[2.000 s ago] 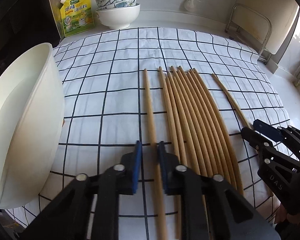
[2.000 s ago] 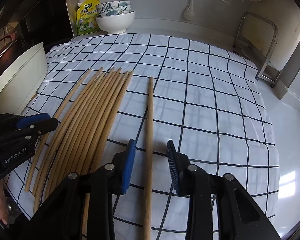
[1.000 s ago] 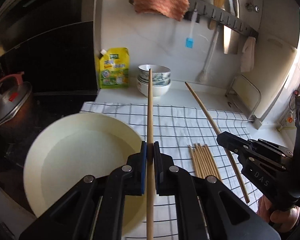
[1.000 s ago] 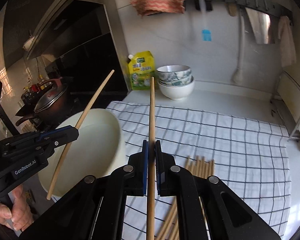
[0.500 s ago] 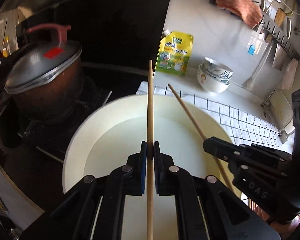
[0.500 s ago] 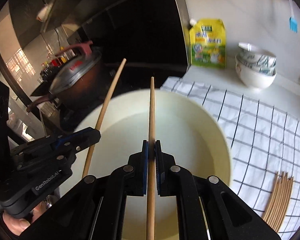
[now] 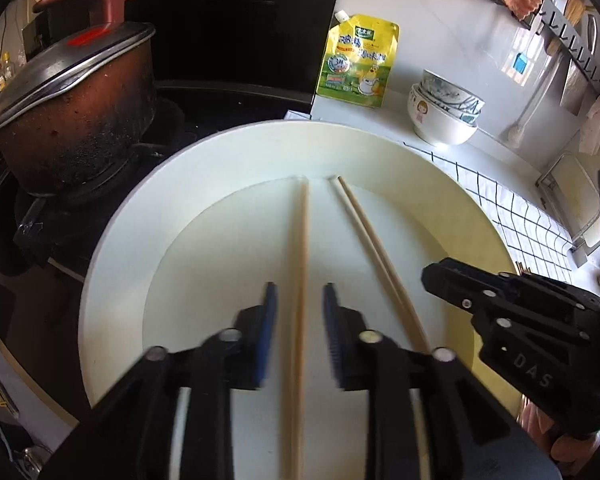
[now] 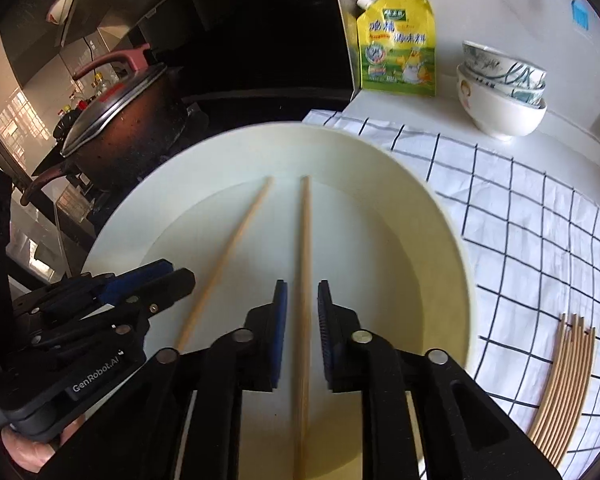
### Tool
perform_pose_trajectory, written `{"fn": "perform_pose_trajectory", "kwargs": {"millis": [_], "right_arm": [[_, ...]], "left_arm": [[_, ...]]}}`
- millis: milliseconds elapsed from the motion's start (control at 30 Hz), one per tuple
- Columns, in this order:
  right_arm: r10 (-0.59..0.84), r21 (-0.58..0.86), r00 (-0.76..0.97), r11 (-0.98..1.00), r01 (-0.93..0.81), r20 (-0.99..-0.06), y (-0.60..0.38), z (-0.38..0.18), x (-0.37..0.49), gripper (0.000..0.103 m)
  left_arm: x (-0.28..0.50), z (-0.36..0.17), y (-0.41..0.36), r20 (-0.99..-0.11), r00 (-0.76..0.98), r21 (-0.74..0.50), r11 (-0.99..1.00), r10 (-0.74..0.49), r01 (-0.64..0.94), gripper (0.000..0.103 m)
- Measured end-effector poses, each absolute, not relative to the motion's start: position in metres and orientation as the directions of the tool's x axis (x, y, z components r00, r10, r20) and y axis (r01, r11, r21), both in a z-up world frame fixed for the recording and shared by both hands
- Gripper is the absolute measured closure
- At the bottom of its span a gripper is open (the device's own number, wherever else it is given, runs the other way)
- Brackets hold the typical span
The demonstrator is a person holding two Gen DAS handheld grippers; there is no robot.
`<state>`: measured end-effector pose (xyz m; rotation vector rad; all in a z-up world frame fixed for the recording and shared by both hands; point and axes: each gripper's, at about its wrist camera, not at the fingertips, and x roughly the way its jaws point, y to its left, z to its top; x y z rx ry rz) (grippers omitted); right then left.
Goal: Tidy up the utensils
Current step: 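Move both open tools back to the chopstick row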
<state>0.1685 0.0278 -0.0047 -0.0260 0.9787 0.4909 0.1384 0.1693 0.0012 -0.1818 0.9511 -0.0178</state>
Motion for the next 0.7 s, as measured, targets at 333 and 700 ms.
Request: {"fn": "perform_pose_trajectory", "kwargs": {"millis": [333,700], "right_arm": [[0.377,0.185,0.540,0.908,-0.376,-0.752,0.004,0.025,0.140,0.087],[0.227,0.098,0.646,0.968,-0.229,-0.729,-0.094,0.045,0.062,0.080]], "left_arm": [[0.108,0.030,0.177,-0.749,0.662,-0.132,0.985,-0.026,-0.111,0.045],[0.062,0.066,0.108,-0.696,0.703,-0.162,0.986,-0.146,0.044,0.042]]}}
